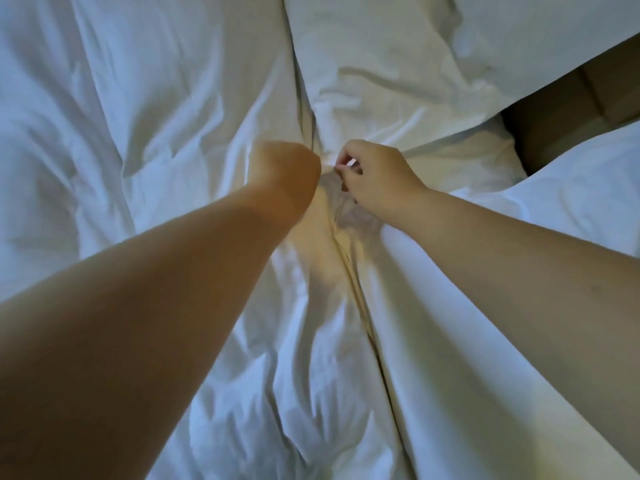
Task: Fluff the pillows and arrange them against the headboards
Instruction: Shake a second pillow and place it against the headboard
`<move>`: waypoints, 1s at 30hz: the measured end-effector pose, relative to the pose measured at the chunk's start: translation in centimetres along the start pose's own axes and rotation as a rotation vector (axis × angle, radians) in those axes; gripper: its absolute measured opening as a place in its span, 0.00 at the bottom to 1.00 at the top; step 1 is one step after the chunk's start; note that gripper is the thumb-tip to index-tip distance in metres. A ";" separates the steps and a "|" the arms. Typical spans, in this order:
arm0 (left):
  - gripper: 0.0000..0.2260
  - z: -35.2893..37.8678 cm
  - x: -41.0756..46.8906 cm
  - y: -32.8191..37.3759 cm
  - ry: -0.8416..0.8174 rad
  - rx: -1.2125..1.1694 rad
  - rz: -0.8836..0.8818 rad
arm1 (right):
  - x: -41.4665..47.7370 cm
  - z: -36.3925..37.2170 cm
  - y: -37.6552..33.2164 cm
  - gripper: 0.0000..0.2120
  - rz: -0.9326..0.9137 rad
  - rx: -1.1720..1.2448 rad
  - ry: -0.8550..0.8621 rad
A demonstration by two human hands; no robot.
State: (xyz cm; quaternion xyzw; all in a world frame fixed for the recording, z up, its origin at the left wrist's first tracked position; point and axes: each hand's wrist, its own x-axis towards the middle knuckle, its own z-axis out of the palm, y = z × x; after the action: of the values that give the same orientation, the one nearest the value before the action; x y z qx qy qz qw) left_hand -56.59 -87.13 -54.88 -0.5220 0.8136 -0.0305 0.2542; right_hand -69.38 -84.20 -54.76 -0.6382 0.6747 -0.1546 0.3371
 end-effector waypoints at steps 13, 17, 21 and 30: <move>0.11 1.7 -1.1 5.0 -0.280 -0.484 -0.022 | -1.9 -0.1 1.0 0.10 0.195 -0.288 -0.338; 0.05 0.4 -2.4 2.7 -0.223 -0.446 -0.146 | -2.0 0.8 -1.2 0.15 0.110 -0.255 -0.174; 0.09 -0.5 -4.9 1.9 -0.167 -0.455 -0.144 | -4.4 0.9 -2.4 0.09 -0.007 -0.256 -0.173; 0.13 -1.2 -18.4 8.5 -0.144 -0.349 0.342 | -24.9 -2.0 -0.5 0.09 0.250 -0.190 0.142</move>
State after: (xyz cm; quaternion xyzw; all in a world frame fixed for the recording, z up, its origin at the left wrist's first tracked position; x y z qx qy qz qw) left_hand -58.22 -67.64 -49.47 -0.4138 0.8627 0.1912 0.2191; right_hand -71.36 -60.66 -46.60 -0.5656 0.7825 -0.0918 0.2434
